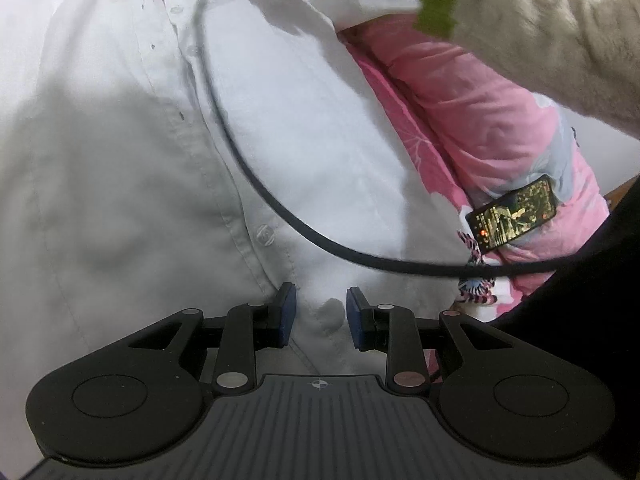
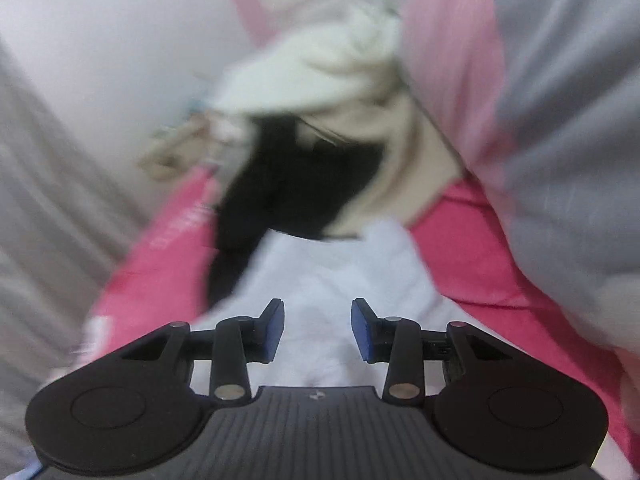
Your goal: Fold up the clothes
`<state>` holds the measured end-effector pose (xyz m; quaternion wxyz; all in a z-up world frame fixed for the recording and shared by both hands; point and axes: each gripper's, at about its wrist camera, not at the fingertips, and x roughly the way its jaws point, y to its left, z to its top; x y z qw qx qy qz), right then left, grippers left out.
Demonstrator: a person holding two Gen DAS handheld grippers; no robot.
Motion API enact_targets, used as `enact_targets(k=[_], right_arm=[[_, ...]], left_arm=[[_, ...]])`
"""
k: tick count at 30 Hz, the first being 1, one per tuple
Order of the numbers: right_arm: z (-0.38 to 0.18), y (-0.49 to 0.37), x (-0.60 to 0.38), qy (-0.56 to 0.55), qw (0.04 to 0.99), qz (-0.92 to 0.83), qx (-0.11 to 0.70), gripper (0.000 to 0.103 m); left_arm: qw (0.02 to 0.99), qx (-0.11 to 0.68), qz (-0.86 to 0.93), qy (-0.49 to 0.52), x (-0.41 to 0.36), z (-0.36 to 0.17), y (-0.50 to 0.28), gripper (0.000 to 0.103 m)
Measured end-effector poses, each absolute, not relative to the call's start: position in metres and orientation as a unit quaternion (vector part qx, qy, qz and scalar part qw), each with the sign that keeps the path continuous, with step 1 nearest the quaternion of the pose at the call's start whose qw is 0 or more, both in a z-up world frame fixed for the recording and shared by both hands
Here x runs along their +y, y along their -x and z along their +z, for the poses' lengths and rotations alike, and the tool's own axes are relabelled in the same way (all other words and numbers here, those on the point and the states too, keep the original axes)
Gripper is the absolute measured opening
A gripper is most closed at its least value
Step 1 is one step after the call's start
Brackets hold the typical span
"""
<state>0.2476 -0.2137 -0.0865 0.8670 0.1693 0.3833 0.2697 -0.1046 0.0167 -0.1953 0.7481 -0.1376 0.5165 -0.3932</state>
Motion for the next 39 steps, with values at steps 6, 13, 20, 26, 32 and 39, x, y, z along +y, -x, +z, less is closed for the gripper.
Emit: enact_targets(k=[6, 13, 20, 26, 32, 39], right_arm=[[0.004, -0.182, -0.266, -0.201, 0.857, 0.366, 0.302, 0.04], [0.02, -0.102, -0.27, -0.14, 0.858, 0.36, 0.338, 0.037], [-0.065, -0.048, -0.245, -0.107, 0.842, 0.301, 0.435, 0.032], [-0.135, -0.016, -0.219, -0.005, 0.84, 0.247, 0.482, 0.031], [-0.109, 0.016, -0.249, -0.076, 0.869, 0.227, 0.432, 0.032], [-0.1, 0.056, -0.301, -0.155, 0.885, 0.156, 0.411, 0.04]], left_arm=[[0.764, 0.503, -0.385, 0.126, 0.02, -0.185, 0.111, 0.027], [0.778, 0.493, -0.372, 0.114, 0.019, -0.173, 0.124, 0.029], [0.777, 0.513, -0.344, 0.117, 0.016, -0.178, 0.135, 0.029], [0.781, 0.517, -0.323, 0.136, 0.022, -0.177, 0.136, 0.03], [0.793, 0.508, -0.31, 0.13, 0.031, -0.167, 0.129, 0.03], [0.796, 0.517, -0.281, 0.139, 0.038, -0.165, 0.118, 0.031]])
